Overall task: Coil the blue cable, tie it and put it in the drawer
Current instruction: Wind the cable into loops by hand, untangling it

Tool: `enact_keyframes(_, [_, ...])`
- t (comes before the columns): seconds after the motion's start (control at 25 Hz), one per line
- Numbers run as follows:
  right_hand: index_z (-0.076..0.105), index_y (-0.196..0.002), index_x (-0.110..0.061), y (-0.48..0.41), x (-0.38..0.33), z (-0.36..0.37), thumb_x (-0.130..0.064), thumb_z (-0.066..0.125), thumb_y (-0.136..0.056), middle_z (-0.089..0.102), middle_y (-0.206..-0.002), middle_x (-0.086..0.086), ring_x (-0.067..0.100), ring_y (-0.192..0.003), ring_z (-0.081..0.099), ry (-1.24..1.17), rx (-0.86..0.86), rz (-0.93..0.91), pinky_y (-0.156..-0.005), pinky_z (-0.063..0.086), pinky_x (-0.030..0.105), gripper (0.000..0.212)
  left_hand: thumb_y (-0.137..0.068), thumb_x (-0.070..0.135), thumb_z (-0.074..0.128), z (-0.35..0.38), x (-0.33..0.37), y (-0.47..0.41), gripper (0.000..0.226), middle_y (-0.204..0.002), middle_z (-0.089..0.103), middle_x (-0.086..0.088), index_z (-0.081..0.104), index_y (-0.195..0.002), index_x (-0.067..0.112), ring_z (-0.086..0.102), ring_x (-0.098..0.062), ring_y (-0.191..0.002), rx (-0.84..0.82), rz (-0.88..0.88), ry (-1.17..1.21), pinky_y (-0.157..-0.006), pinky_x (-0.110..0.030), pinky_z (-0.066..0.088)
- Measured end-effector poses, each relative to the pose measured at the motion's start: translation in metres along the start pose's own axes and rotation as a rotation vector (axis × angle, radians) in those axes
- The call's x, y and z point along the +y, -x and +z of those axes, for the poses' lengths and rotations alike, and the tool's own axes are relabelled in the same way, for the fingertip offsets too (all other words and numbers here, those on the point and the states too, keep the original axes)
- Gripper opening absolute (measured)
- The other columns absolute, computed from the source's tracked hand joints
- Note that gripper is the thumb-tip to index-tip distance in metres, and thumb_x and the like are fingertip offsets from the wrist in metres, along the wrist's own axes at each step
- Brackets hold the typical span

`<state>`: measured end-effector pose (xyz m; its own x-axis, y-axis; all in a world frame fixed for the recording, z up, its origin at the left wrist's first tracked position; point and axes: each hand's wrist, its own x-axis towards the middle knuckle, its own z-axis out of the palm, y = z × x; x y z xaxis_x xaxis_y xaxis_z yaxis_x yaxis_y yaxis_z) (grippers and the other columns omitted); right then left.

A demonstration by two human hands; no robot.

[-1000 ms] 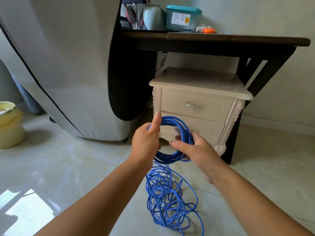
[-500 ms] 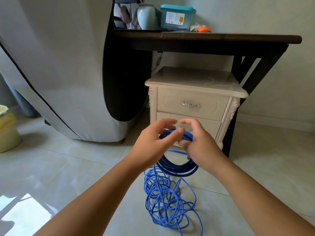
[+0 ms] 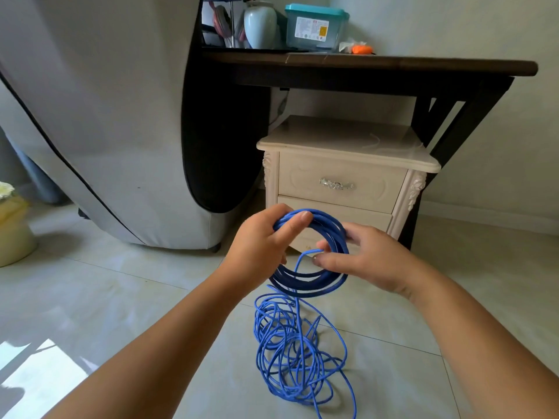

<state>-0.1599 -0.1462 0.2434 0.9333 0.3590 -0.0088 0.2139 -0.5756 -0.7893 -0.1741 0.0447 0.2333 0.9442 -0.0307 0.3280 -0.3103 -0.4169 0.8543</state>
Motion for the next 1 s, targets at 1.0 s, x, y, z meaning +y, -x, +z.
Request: enact_keyframes(1.0, [0.053,-0.080,-0.018,-0.012,-0.006,0.036,-0.034,0.059,-0.093,0.054,-0.063,0.008,0.034,-0.063,0.053,0.110,0.439,-0.114,-0.056,0.052,0.042,0.022,-0.092,0.050,0.057,-0.010,-0.005,0.003,0.036,-0.108,0.064,0.015,0.061,-0.123,0.032,0.062,0.002,-0.099,0.061,0.096,-0.087,-0.082,-0.016,0.051])
